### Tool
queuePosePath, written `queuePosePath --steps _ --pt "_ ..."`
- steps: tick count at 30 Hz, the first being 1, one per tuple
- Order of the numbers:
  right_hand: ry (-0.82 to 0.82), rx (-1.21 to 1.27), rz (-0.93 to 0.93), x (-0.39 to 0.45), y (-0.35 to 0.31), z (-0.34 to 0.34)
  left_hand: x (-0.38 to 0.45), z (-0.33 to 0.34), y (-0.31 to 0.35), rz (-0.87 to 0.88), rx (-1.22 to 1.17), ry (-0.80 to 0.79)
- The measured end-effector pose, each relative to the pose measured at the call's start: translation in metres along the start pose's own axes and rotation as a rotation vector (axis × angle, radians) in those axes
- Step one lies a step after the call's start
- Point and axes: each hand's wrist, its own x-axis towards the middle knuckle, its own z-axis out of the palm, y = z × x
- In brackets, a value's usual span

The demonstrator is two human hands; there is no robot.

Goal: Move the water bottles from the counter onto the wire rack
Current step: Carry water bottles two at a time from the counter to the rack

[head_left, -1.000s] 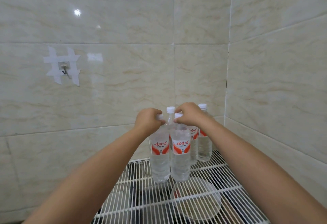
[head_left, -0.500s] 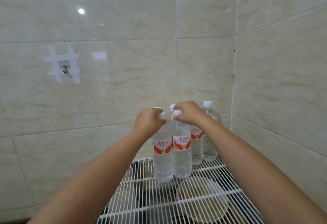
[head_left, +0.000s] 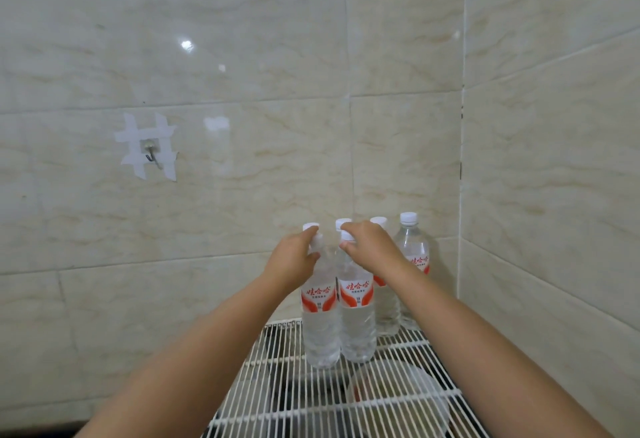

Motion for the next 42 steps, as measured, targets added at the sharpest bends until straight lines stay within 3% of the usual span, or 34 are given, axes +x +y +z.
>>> queuePosePath --steps 10,17,21,24,28,35,42 --pt "0.046 0.006 -0.028 -0.027 0.006 0.013 -0.031 0.004 -0.012 -0.002 0.095 0.032" --pt "0.207 -0.056 0.114 -0.065 -0.042 0.037 -0.100 -0.015 -0.065 -0.094 0.240 0.002" --pt "0.229 0.026 -0.074 -0.098 -0.125 0.069 -0.169 -0.051 -0.118 -0.171 0.324 0.014" --pt "0.129 0.040 -0.182 -0.132 -0.207 0.099 -0.238 -0.090 -0.163 -0.277 0.352 -0.002" --pt "0.004 0.080 -0.339 -0.193 -0.330 0.141 -0.345 -0.140 -0.227 -0.278 0.447 0.119" --pt "-0.245 0.111 -0.599 -0.295 -0.510 0.206 -0.524 -0.213 -0.331 -0.623 0.581 -0.012" --pt "-0.373 0.179 -0.789 -0.368 -0.630 0.280 -0.652 -0.249 -0.409 -0.961 0.552 -0.043"
